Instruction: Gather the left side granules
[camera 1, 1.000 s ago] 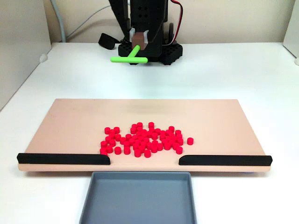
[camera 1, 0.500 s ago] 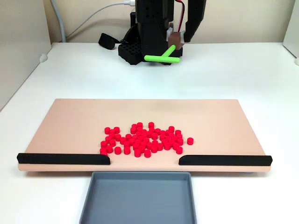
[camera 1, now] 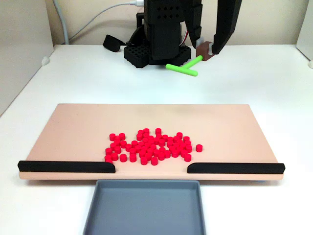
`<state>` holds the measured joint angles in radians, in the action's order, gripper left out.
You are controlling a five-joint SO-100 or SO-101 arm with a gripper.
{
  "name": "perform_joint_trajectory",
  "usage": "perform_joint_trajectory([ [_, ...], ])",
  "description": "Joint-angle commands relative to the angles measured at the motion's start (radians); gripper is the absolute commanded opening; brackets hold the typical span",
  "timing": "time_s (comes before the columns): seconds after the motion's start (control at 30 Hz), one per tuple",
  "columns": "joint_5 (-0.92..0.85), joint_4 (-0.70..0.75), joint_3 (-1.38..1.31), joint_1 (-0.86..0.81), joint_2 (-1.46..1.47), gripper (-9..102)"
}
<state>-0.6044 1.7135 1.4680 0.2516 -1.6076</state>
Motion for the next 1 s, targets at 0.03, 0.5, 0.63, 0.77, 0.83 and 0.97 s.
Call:
perform_joint_trajectory([
  [0.03,0.081,0.005,-0.032,0.02,0.008,0],
  [0.5,0.344,-0.002,-0.141,0.044,0.107,0],
  [0.63,0.388,-0.003,-0.164,0.051,0.121,0],
  [0.77,0.443,-0.003,-0.195,0.067,0.13,0],
  [0.83,0.477,-0.003,-0.224,0.077,0.149,0],
  [0.97,0.535,-0.003,-0.268,0.097,0.206,0],
])
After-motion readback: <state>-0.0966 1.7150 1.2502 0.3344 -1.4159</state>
